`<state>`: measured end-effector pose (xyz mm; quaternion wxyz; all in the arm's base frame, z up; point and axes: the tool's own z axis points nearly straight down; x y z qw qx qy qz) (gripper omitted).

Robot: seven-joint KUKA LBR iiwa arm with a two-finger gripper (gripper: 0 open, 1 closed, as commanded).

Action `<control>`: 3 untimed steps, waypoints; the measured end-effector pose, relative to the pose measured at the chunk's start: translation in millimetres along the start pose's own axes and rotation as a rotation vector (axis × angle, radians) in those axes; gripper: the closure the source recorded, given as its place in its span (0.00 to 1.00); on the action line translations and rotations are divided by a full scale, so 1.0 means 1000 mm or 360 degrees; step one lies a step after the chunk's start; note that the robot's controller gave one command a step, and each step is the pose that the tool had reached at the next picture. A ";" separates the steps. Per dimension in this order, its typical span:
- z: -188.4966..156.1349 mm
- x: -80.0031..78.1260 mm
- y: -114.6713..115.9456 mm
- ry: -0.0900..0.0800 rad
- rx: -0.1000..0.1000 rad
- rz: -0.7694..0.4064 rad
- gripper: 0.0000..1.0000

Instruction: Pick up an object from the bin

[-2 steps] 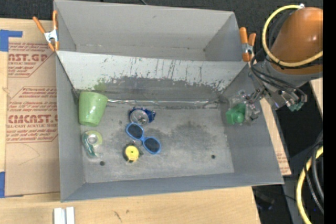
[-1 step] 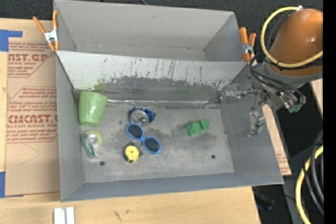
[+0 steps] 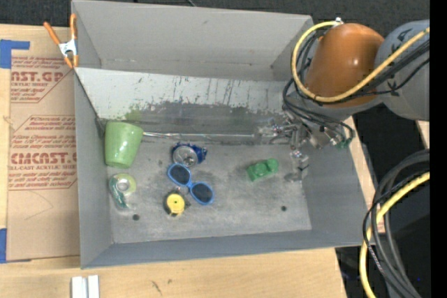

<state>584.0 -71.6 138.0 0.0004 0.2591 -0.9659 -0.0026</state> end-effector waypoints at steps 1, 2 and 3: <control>0.072 0.002 0.010 0.0003 0.0000 -0.0135 0.00; 0.067 0.000 0.008 -0.0002 0.0007 -0.0133 1.00; -0.118 0.006 0.011 -0.0015 0.0019 -0.0061 1.00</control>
Offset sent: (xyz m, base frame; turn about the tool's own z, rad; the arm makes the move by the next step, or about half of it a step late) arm -0.0048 0.0058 -0.0680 -0.0849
